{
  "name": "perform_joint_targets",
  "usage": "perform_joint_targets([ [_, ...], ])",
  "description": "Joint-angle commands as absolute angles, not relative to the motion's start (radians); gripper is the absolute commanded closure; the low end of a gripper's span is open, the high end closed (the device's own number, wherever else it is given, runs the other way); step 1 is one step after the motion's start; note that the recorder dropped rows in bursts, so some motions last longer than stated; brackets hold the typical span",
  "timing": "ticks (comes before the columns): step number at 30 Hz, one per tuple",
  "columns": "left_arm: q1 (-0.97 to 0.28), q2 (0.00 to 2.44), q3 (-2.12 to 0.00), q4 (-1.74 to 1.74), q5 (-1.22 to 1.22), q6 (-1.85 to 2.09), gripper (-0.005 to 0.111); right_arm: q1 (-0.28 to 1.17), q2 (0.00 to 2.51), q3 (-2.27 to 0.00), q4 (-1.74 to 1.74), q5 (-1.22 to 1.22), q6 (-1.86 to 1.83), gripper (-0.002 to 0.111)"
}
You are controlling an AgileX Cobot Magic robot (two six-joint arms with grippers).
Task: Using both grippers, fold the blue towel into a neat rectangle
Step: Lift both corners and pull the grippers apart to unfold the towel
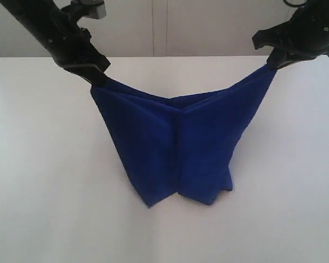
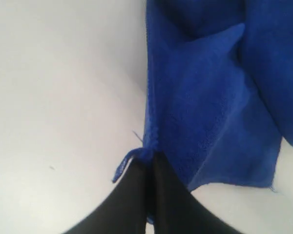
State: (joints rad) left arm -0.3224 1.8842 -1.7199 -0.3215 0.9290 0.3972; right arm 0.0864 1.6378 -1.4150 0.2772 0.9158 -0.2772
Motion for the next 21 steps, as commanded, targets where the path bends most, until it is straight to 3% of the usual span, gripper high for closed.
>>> perform_joint_targets([
  [1,-0.321,1.773,-1.69,-0.261,1.036,0.395,0.107,0.08,1.543,-1.409,0.232,0.985,-0.283,0.108],
  [21,-0.321,1.108,-1.347,-0.055,1.182,0.198,0.107,0.08,0.975,-1.145,0.062,1.079,-0.169,0.108],
])
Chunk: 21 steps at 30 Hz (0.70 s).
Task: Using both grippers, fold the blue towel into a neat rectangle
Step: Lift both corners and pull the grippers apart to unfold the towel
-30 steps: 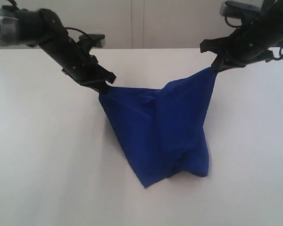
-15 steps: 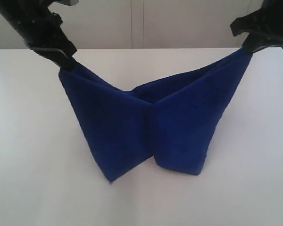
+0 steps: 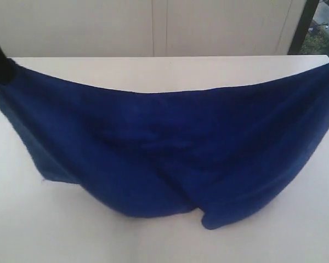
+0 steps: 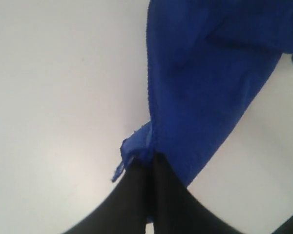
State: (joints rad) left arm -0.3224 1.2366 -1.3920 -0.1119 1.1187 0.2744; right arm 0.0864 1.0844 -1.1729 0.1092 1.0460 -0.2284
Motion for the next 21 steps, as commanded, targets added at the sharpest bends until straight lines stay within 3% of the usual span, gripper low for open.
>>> perform_joint_targets([
  [1,-0.321,1.067,-1.336,-0.044,1.197,0.175,0.107,0.08,0.943,-1.145,0.036,1.101,-0.123,0.108],
  [12,-0.321,0.856,-1.322,-0.042,1.221,0.041,0.107,0.08,0.747,-1.145,-0.057,1.131,0.011,0.108],
  [15,-0.321,0.898,-1.304,-0.042,1.221,0.028,0.107,0.08,0.807,-1.141,-0.045,1.089,0.011,0.108],
  [21,-0.321,1.072,-1.164,0.099,0.968,-0.012,0.107,0.08,1.049,-1.086,-0.058,0.867,0.011,0.108],
])
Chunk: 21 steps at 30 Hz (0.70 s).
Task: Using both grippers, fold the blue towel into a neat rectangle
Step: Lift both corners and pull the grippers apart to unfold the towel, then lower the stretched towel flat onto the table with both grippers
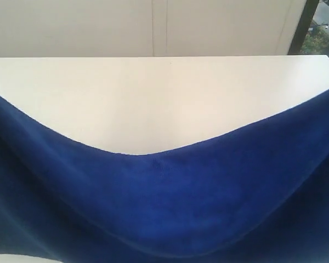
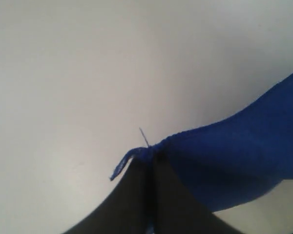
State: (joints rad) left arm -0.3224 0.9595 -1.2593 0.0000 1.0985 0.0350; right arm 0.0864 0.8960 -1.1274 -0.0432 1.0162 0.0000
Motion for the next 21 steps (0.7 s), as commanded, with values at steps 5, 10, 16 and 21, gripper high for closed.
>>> perform_joint_targets([
  [5,-0.321,1.291,-1.022,0.286,0.628,-0.138,0.107,0.078,1.32,-1.049,-0.152,0.652,0.068,0.108],
  [10,-0.307,1.534,-0.989,0.327,0.219,-0.148,0.107,0.078,1.591,-1.053,-0.184,0.342,0.11,0.108],
  [16,-0.193,1.715,-0.99,0.321,-0.069,-0.155,0.107,0.069,1.746,-1.099,-0.184,0.233,0.119,0.108],
  [21,-0.141,1.792,-0.99,0.321,-0.263,-0.124,0.107,0.005,1.848,-1.175,-0.184,0.212,0.144,0.108],
])
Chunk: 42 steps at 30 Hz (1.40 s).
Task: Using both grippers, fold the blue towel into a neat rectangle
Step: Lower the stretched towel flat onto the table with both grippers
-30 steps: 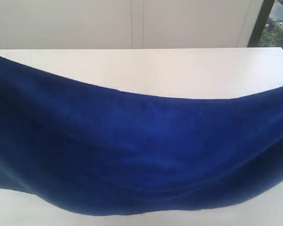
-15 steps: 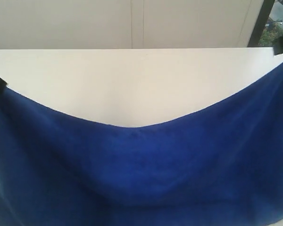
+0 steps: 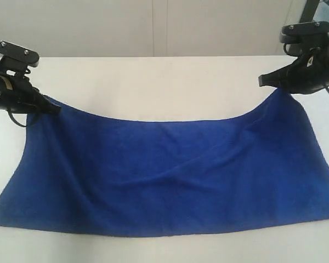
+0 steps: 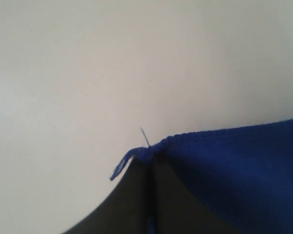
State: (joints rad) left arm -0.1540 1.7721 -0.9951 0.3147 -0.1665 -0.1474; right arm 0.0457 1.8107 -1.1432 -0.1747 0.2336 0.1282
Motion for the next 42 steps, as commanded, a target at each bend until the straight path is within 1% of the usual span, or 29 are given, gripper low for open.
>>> perform_joint_targets([
  [1,-0.139,1.799,-0.99,0.321,-0.269,-0.09,0.107,-0.012,1.857,-1.184,-0.184,0.206,0.148,0.108],
  [6,-0.135,1.828,-0.99,0.283,-0.273,0.0,0.107,-0.031,1.889,-1.188,-0.184,0.159,0.158,0.108],
  [8,-0.107,1.843,-0.99,0.261,-0.297,0.0,0.107,-0.031,1.917,-1.188,-0.184,0.135,0.158,0.108],
  [11,-0.081,1.851,-0.99,0.261,-0.385,0.006,0.107,-0.031,1.936,-1.188,-0.184,0.105,0.158,0.108],
  [15,-0.081,1.891,-0.99,0.273,-0.481,0.008,0.107,-0.031,1.944,-1.188,-0.184,0.096,0.158,0.108],
  [20,-0.081,1.907,-0.99,0.277,-0.477,0.008,0.107,-0.031,1.952,-1.188,-0.184,0.057,0.158,0.108],
  [22,-0.081,1.907,-0.99,0.277,-0.477,0.008,0.107,-0.031,1.955,-1.188,-0.184,0.057,0.152,0.103],
  [23,-0.081,1.907,-0.99,0.277,-0.474,0.008,0.107,-0.031,1.955,-1.188,-0.184,0.056,0.137,0.094],
  [24,-0.081,1.907,-0.99,0.277,-0.471,0.008,0.106,-0.031,1.955,-1.188,-0.184,0.056,0.134,0.089],
  [26,-0.081,1.907,-0.99,0.277,-0.471,0.008,0.099,-0.031,1.955,-1.188,-0.184,0.056,0.134,0.078],
  [29,-0.081,1.907,-0.99,0.277,-0.469,0.008,0.081,-0.031,1.955,-1.188,-0.184,0.056,0.134,0.065],
  [31,-0.081,1.907,-0.99,0.277,-0.469,0.008,0.068,-0.031,1.955,-1.188,-0.184,0.058,0.134,0.062],
  [34,-0.081,1.907,-0.99,0.277,-0.47,0.008,0.052,-0.031,1.951,-1.188,-0.184,0.075,0.134,0.063],
  [36,-0.081,1.905,-0.99,0.277,-0.47,0.008,0.046,-0.031,1.944,-1.188,-0.184,0.092,0.134,0.063],
  [37,-0.081,1.9,-0.99,0.277,-0.468,0.008,0.045,-0.031,1.94,-1.188,-0.184,0.105,0.134,0.063],
  [42,-0.081,1.87,-0.99,0.265,-0.47,0.117,0.045,-0.031,1.908,-1.188,-0.184,0.174,0.134,0.063],
])
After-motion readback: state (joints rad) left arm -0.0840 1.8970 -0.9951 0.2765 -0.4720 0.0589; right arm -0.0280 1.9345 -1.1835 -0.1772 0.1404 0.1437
